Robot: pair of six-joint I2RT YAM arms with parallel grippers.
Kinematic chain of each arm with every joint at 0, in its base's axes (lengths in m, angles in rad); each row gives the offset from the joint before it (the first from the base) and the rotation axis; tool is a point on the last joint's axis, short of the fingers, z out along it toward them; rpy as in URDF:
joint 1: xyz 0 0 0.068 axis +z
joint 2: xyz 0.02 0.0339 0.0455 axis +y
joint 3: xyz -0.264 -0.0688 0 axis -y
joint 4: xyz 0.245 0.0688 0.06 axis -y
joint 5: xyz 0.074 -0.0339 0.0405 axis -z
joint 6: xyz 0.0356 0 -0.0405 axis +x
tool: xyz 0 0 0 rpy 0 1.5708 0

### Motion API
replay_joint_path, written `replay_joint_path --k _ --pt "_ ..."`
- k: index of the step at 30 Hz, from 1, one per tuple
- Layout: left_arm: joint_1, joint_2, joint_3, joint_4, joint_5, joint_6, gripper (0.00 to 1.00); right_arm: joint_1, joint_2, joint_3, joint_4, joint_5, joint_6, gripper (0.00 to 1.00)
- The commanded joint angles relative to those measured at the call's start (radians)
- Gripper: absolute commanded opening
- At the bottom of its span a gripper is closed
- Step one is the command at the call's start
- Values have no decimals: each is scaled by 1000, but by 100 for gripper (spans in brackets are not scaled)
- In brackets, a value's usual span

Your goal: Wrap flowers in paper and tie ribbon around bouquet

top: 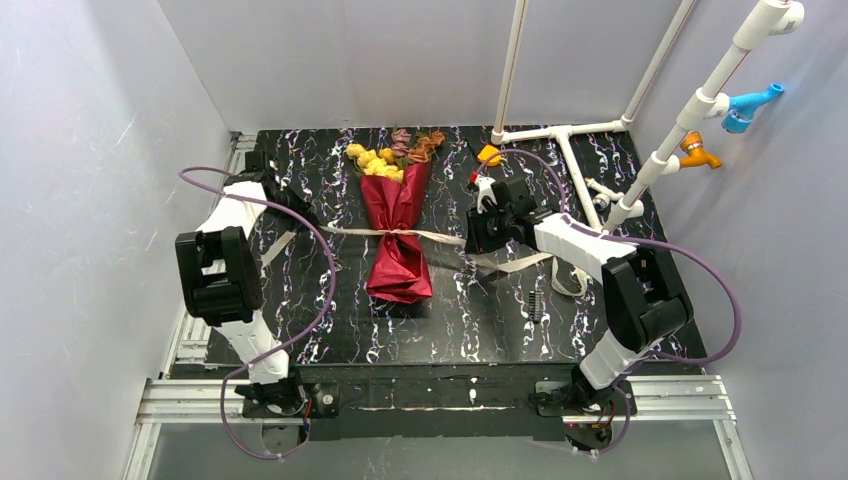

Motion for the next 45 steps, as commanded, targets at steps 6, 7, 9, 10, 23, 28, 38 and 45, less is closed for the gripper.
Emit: replay_joint_path --k 6,7,9,10,23,28,38,45 --pt "8 -196 -162 -110 -100 140 55 -1 -139 -37 -164 175 -12 75" --pt "9 -224 -161 -124 -115 162 59 -3 -161 -38 -179 201 -15 77" --pt "7 -282 -143 -161 -163 203 70 -4 -198 -42 -200 260 -20 83" --pt "8 -308 -129 -183 -186 223 75 -4 -215 -45 -209 292 -16 87" --pt "-391 -433 -69 -210 -340 233 88 -4 -451 -246 -136 487 149 98" --pt "-514 -368 -128 -175 -300 118 97 -4 -494 -282 -145 470 161 98" --pt "-660 -272 -262 -84 -331 49 42 -4 -477 -294 -152 428 175 98" --pt "-703 -341 -338 -117 -397 76 0 -4 -484 -269 -172 462 174 98"
